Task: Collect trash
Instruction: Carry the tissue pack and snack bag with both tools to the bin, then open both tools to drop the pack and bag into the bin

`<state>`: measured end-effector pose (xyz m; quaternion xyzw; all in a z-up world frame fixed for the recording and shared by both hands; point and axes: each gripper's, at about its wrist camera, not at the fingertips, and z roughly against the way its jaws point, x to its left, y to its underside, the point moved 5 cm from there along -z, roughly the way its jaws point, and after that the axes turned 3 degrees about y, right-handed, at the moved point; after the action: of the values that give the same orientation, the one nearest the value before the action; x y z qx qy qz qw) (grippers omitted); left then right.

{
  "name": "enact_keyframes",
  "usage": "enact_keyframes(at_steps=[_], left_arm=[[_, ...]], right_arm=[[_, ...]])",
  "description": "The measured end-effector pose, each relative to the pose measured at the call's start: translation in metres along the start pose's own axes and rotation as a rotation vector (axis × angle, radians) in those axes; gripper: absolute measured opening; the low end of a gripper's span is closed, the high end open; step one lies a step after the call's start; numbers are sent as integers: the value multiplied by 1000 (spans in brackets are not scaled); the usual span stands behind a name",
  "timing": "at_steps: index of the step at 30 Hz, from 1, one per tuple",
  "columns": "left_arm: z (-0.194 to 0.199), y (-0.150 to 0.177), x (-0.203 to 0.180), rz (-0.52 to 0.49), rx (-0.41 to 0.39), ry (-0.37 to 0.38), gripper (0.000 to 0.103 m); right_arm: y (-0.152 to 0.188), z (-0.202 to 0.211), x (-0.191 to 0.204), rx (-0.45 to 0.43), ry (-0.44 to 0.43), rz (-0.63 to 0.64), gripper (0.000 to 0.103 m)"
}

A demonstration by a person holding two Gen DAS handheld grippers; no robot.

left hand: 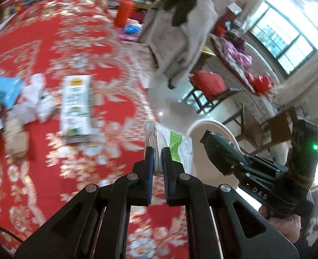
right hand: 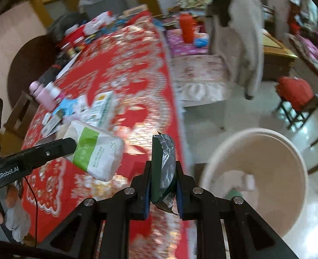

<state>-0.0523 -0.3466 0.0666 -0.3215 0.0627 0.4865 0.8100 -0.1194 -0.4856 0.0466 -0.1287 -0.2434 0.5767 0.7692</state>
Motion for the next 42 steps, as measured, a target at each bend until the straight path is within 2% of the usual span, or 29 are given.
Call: enact_keyframes(at_steps=[9,20,21,23,24,25,28,30,31,42], left_arm=[[-58,1,-65,-63,79,46,6],[-111,12,-104,-101,148,47,6],[-114,12,-105,-102,152,46,6],[-117,12,-109,-104,159,51,6],[-119,12,-110,-103,162,59,7],[-119,12,-110,-101,164,65,7],[-123,12,-112,-99,178,81,16],[-122,12,-111,-93,183,88,32],[-120,12,-110,-91,178,89,35],[-86,13,-85,-89,104,7,37]], right_arm=[[19,12,-91,31,78,-128,17],[33,3,-148,100,107,-235,18],[33,2,-151,104,109,-239,18],[34,1,-155,109,115,-247,26],[34,2,-157,106,117,-253,37],[34,3,-160,100,117,-259,40],[33,3,-162,98,117,-260,40],[32,3,-162,98,114,-259,40],[31,3,-162,98,111,-255,40],[18,-3,-122,87,82,-196,41]])
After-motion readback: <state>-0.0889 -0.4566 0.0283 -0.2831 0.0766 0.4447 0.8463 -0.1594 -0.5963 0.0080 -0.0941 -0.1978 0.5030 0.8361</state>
